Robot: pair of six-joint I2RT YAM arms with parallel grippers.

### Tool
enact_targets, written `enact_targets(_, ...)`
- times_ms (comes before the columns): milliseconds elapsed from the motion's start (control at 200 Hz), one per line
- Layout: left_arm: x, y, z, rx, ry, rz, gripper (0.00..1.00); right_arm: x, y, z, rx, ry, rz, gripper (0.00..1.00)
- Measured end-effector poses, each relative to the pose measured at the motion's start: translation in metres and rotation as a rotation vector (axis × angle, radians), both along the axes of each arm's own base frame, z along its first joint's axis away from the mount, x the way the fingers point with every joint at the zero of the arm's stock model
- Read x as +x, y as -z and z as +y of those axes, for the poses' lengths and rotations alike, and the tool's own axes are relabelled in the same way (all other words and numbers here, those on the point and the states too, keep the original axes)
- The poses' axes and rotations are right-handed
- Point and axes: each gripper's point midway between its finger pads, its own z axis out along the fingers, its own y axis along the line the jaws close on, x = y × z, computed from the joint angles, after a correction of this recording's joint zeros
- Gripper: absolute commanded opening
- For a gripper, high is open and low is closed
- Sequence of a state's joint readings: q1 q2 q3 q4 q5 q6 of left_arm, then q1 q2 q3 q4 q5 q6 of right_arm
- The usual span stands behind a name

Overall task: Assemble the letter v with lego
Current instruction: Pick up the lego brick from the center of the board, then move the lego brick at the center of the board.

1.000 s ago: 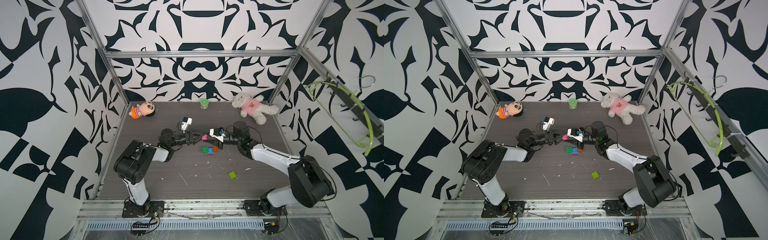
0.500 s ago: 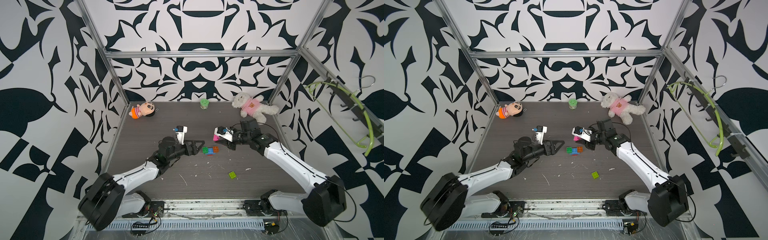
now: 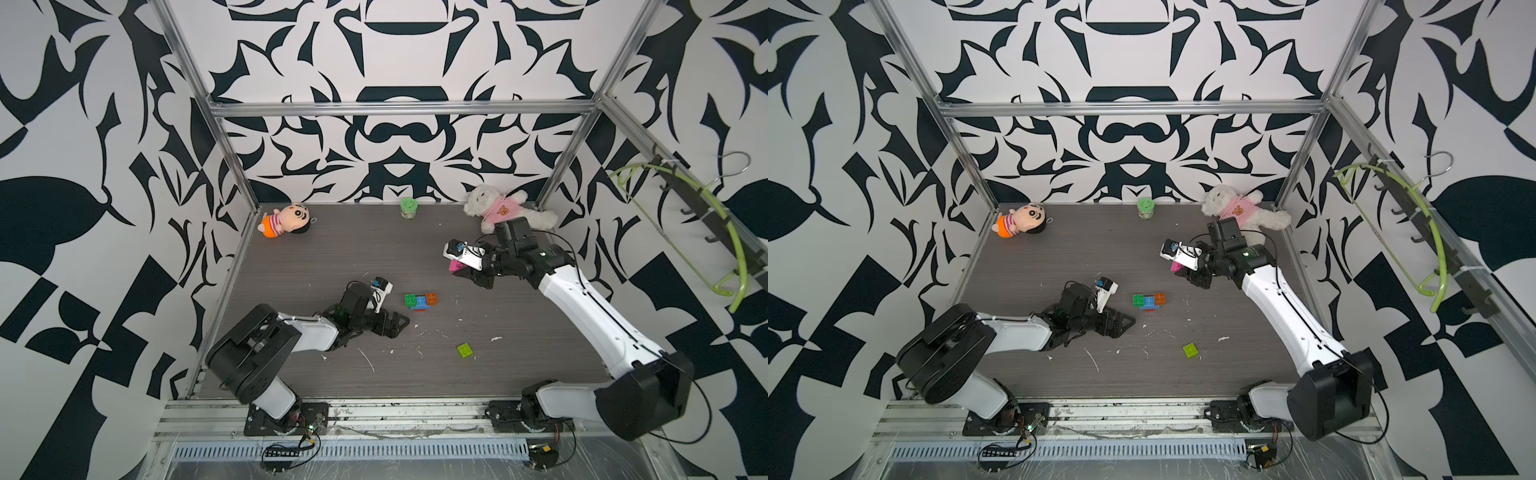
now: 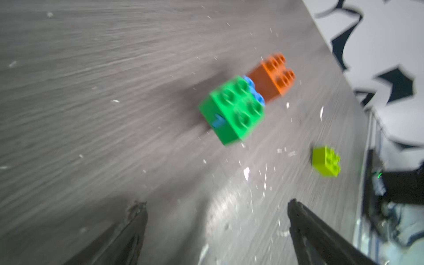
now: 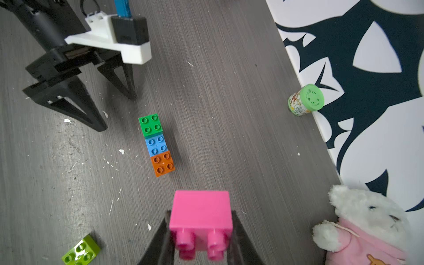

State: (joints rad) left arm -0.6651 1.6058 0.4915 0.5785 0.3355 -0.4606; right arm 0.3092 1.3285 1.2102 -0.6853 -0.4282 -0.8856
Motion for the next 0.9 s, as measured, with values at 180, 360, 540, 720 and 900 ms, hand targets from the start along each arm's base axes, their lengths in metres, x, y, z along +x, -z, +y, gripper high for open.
enact_targets(180, 0.013, -0.007, 0.008, -0.186, -0.149, 0.091, 0.99, 0.010, 0.007, -0.007, 0.011, 0.075, 0.021, 0.00)
enact_targets(360, 0.023, -0.014, -0.003, -0.352, -0.216, 0.193, 0.99, 0.029, 0.000, -0.019, 0.052, 0.183, 0.002, 0.00)
enact_targets(540, 0.032, -0.021, -0.008, -0.537, -0.298, 0.299, 0.99, 0.035, 0.001, -0.024, 0.062, 0.243, -0.003, 0.00)
enact_targets(720, 0.025, -0.021, -0.020, -0.603, -0.352, 0.398, 0.95, 0.035, 0.001, -0.026, 0.072, 0.273, -0.006, 0.00)
enact_targets(900, 0.019, -0.015, -0.030, -0.639, -0.392, 0.491, 0.92, 0.034, -0.004, -0.029, 0.084, 0.289, -0.025, 0.00)
